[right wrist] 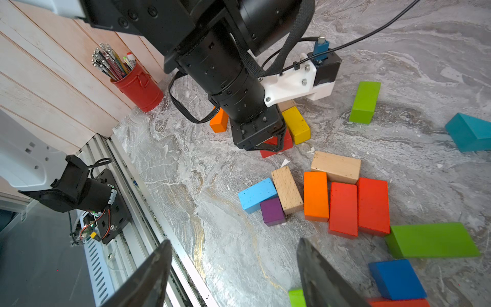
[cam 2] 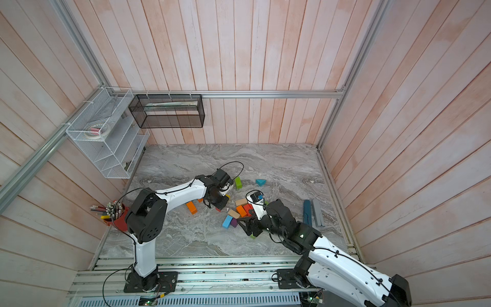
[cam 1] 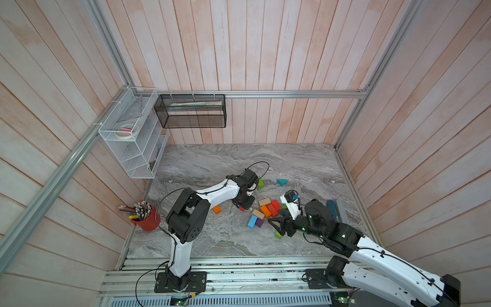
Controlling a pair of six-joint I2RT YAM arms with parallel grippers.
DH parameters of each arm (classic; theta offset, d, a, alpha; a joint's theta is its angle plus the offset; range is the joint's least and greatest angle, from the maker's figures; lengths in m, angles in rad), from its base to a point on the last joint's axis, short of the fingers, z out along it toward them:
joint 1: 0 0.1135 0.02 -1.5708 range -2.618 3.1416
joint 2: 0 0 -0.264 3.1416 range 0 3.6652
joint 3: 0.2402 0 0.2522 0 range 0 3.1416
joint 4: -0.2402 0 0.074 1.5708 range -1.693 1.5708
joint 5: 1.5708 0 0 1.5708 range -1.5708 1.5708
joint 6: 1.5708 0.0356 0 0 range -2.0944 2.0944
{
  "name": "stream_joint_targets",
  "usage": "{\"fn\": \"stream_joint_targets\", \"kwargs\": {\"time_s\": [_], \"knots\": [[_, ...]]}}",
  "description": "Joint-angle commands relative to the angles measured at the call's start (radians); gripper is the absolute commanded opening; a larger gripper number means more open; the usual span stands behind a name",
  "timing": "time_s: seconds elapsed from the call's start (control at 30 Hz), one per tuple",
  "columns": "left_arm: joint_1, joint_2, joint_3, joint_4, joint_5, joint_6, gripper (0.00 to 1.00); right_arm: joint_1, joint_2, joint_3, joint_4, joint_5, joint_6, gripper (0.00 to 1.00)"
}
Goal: Assemble a heart with building blocks
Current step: Assemble the building block at the center of the board.
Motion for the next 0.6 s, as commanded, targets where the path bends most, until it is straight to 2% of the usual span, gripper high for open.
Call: {"fn": "stream_joint_targets", "kwargs": {"time_s": [0.0,0.23,0.4,0.57], "knots": [[0.005,0.015,0.024,-0.011,0.022,-0.013,0.37,0.001,0.0,-0.014,0.001,0.008,0.006,0.74],[0.004,0.015,0.027,-0.016,0.022,-0.019,0.3,0.0,0.001,-0.014,0.002,0.007,0.006,0.74],[0.005,-0.002,0.039,-0.021,0.021,-0.034,0.48,0.0,0.002,-0.014,0.005,0.003,0.007,0.74],[0.005,-0.092,0.031,-0.006,0.047,-0.056,0.55,0.001,0.02,-0.014,0.006,0.051,0.055,0.73]]}}
